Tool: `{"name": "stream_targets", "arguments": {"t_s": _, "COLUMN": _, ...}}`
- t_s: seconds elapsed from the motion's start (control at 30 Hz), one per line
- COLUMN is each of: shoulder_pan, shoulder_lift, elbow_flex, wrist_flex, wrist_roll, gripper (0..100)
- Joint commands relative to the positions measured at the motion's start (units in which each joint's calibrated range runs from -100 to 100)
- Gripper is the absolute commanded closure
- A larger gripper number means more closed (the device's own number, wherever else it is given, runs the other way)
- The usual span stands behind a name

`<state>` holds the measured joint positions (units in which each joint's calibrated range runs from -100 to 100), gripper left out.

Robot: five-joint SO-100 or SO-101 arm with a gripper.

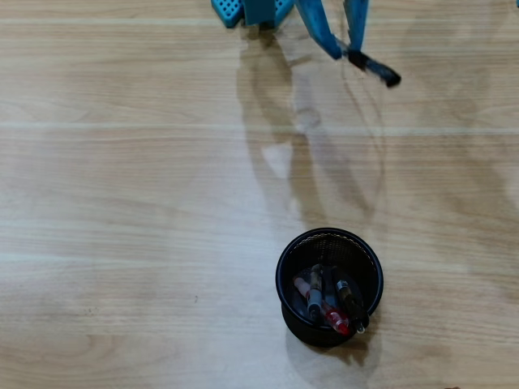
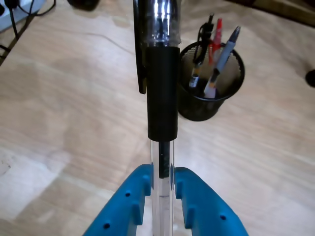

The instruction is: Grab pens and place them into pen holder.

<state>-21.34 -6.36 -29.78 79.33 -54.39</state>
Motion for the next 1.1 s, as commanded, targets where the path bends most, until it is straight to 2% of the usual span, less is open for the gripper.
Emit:
{"name": "stream_targets", "arguments": {"t_s": 0.0, "shoulder_pan": 2.32, "shoulder_lift": -9.72, "elbow_flex": 7.02, "wrist_flex": -5.41, "wrist_roll": 0.41, "gripper": 98}}
{"name": "stream_targets", "arguments": {"t_s": 0.1, "shoulder_pan": 3.86, "shoulder_lift": -15.35, "elbow_flex": 18.29, "wrist_flex": -16.09, "wrist_roll": 0.47, "gripper": 98}}
{"name": "stream_targets", "arguments": {"t_s": 0.33, "shoulder_pan": 4.4, "shoulder_lift": -22.49, "elbow_flex": 43.62, "wrist_flex": -54.23, "wrist_roll": 0.47, "gripper": 98}}
{"name": "stream_targets", "arguments": {"t_s": 0.5, "shoulder_pan": 4.4, "shoulder_lift": -18.46, "elbow_flex": 50.65, "wrist_flex": -78.68, "wrist_roll": 0.47, "gripper": 98}}
{"name": "stream_targets", "arguments": {"t_s": 0.67, "shoulder_pan": 5.13, "shoulder_lift": -7.29, "elbow_flex": 50.29, "wrist_flex": -96.16, "wrist_roll": 0.16, "gripper": 98}}
{"name": "stream_targets", "arguments": {"t_s": 0.8, "shoulder_pan": 6.58, "shoulder_lift": 2.46, "elbow_flex": 47.04, "wrist_flex": -105.02, "wrist_roll": 0.06, "gripper": 98}}
{"name": "stream_targets", "arguments": {"t_s": 1.07, "shoulder_pan": 10.94, "shoulder_lift": 19.17, "elbow_flex": 34.6, "wrist_flex": -105.89, "wrist_roll": 0.06, "gripper": 98}}
